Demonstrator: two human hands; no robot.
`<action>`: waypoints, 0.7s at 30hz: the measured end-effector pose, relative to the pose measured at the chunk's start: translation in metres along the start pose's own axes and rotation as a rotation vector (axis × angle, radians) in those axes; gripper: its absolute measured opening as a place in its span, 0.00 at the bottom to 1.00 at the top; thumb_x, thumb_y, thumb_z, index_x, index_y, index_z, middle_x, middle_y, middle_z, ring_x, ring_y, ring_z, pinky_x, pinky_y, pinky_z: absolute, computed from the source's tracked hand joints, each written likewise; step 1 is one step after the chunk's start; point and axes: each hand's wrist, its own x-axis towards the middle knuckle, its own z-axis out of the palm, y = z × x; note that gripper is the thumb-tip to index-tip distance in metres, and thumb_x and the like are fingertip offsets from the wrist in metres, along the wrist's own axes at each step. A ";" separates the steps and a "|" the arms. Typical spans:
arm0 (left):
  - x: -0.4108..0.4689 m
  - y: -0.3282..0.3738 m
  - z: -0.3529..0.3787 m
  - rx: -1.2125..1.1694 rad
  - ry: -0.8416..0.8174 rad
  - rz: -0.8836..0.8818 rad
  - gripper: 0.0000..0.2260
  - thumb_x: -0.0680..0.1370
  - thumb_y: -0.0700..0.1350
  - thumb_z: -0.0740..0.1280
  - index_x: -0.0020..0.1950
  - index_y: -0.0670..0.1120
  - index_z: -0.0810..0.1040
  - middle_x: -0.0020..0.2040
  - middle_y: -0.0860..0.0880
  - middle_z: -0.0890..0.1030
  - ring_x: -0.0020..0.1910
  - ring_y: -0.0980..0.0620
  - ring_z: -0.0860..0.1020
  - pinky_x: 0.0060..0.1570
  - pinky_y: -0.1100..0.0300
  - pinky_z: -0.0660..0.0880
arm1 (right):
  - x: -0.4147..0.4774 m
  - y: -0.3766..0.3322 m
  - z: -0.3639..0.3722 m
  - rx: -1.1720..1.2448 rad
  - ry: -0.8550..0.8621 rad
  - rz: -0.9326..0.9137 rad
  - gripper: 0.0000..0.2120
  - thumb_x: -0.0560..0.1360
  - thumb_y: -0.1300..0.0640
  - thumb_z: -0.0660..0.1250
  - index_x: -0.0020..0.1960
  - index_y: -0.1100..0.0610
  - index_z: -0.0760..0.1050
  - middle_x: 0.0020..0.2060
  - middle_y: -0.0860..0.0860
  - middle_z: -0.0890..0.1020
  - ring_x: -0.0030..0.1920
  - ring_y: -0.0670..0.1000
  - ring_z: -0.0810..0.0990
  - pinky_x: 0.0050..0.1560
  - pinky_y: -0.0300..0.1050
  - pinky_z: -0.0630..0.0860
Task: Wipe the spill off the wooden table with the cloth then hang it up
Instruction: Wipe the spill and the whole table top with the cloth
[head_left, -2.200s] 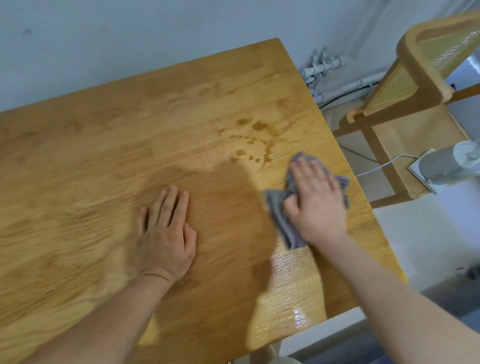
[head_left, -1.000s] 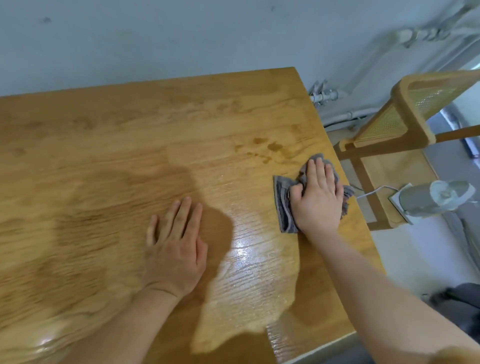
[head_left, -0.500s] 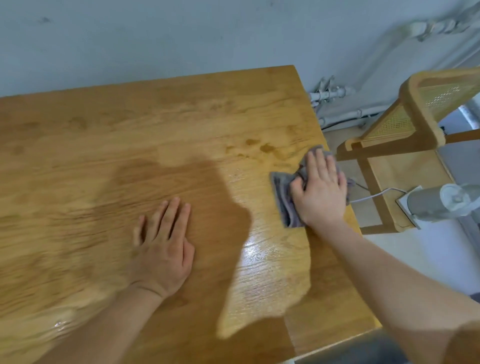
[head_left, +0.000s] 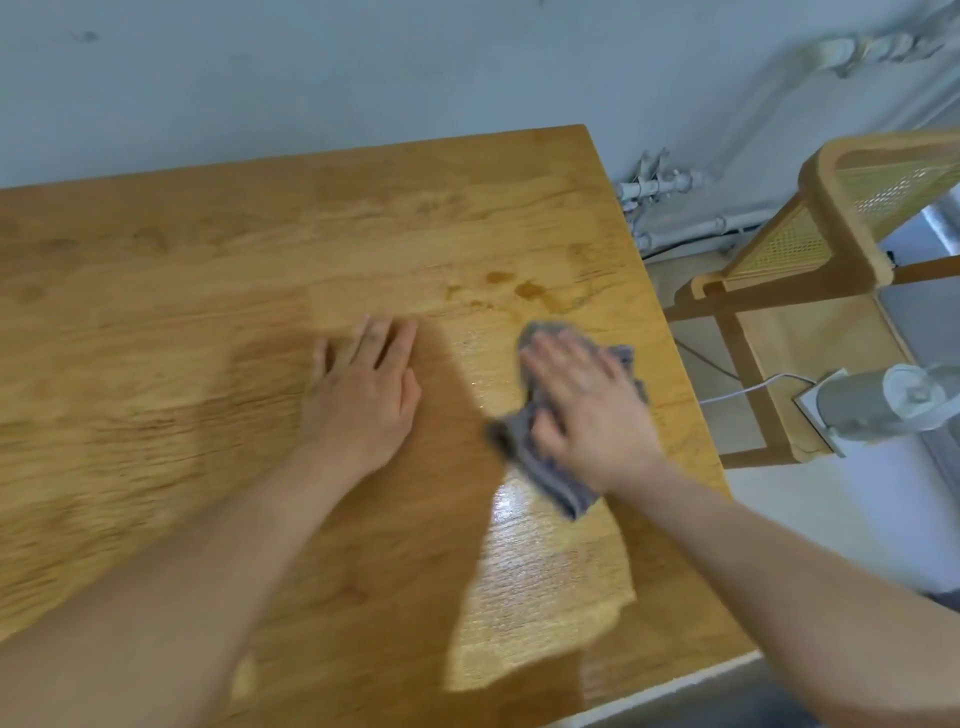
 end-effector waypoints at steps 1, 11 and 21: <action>0.003 -0.002 0.003 -0.005 0.020 -0.019 0.24 0.81 0.53 0.45 0.78 0.51 0.53 0.78 0.50 0.53 0.77 0.51 0.51 0.73 0.44 0.48 | 0.005 0.020 -0.004 0.017 0.054 0.152 0.31 0.76 0.45 0.50 0.78 0.51 0.57 0.78 0.48 0.57 0.78 0.49 0.51 0.77 0.57 0.51; 0.001 -0.003 0.010 -0.015 0.118 -0.037 0.25 0.77 0.50 0.50 0.74 0.49 0.65 0.75 0.49 0.64 0.74 0.49 0.61 0.70 0.43 0.55 | 0.010 -0.099 0.024 0.103 0.160 -0.017 0.29 0.74 0.48 0.56 0.74 0.52 0.67 0.74 0.48 0.67 0.76 0.49 0.61 0.75 0.57 0.59; 0.005 -0.006 0.010 -0.037 0.125 -0.049 0.25 0.77 0.50 0.51 0.74 0.49 0.66 0.75 0.49 0.65 0.74 0.50 0.61 0.71 0.45 0.53 | 0.067 0.000 -0.003 0.085 0.200 0.591 0.32 0.75 0.48 0.50 0.78 0.56 0.57 0.78 0.52 0.58 0.78 0.53 0.53 0.76 0.58 0.49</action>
